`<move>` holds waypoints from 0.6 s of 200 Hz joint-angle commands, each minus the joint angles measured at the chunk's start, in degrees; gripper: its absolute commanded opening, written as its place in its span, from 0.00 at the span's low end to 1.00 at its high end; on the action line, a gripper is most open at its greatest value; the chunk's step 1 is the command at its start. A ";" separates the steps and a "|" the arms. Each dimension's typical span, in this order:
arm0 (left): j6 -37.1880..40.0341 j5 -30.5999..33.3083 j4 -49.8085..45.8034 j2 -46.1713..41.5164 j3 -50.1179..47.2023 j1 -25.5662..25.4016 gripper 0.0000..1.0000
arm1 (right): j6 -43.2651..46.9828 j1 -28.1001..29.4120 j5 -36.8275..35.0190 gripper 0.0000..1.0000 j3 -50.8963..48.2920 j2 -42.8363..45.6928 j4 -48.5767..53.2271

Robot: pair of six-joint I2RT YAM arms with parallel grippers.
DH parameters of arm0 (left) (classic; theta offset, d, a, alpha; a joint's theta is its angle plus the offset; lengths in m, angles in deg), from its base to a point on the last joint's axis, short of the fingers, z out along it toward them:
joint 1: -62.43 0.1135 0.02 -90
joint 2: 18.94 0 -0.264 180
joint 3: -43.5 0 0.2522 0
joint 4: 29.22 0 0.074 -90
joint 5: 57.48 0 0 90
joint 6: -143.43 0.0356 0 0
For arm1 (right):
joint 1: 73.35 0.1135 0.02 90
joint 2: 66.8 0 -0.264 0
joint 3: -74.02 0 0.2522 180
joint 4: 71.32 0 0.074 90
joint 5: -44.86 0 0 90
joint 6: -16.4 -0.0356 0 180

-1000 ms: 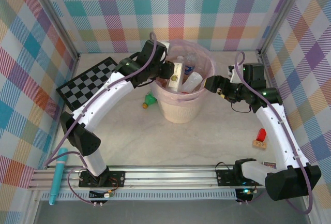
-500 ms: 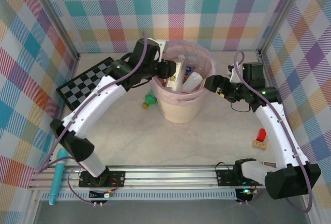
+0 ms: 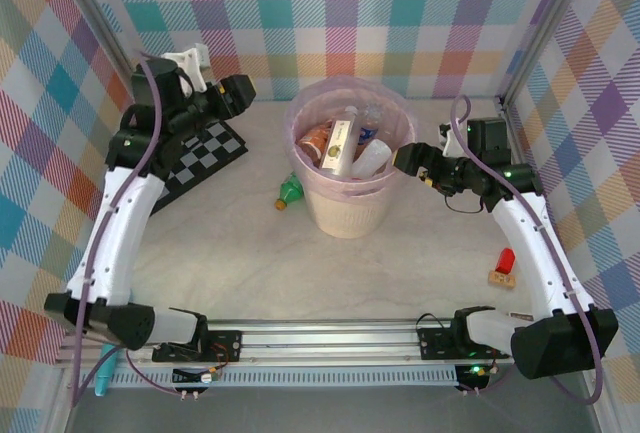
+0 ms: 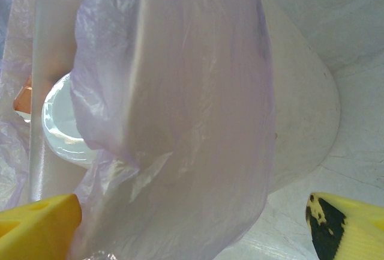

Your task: Put the plastic bottles in the bin

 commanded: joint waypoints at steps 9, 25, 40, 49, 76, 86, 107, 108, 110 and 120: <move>-2.60 -7.25 3.79 6.82 -3.01 3.49 0.68 | 0.48 0.36 -1.13 0.96 1.92 -0.22 2.73; -1.93 -7.23 4.95 11.69 -2.57 3.80 0.69 | 0.67 0.41 -1.51 0.96 1.85 -0.19 3.12; -1.96 -7.49 7.47 17.05 -1.82 3.84 0.70 | 0.68 0.36 -1.72 0.96 1.42 -0.05 3.20; -3.00 -7.71 10.29 20.54 -1.47 3.79 0.70 | 0.61 0.35 -1.68 0.96 1.18 -0.04 3.35; -3.13 -7.91 16.21 31.76 2.99 2.93 0.74 | 0.08 0.46 -0.54 0.96 0.61 0.62 3.18; -2.80 -7.55 17.02 35.69 5.28 2.48 0.75 | 0.25 0.47 -0.86 0.96 0.60 0.68 3.57; -1.78 -6.83 16.73 44.29 11.98 1.11 0.78 | 0.55 0.46 -1.04 0.96 0.15 0.74 4.10; -1.66 -6.77 16.64 44.70 12.39 1.03 0.78 | 0.56 0.45 -1.06 0.96 0.11 0.70 4.10; -1.52 -6.69 16.51 45.35 13.09 0.85 0.78 | 0.52 0.45 -1.03 0.96 0.02 0.67 4.10; -0.78 -6.27 15.59 49.14 16.41 0.14 0.81 | 0.63 0.47 -1.16 0.96 -0.34 0.66 4.21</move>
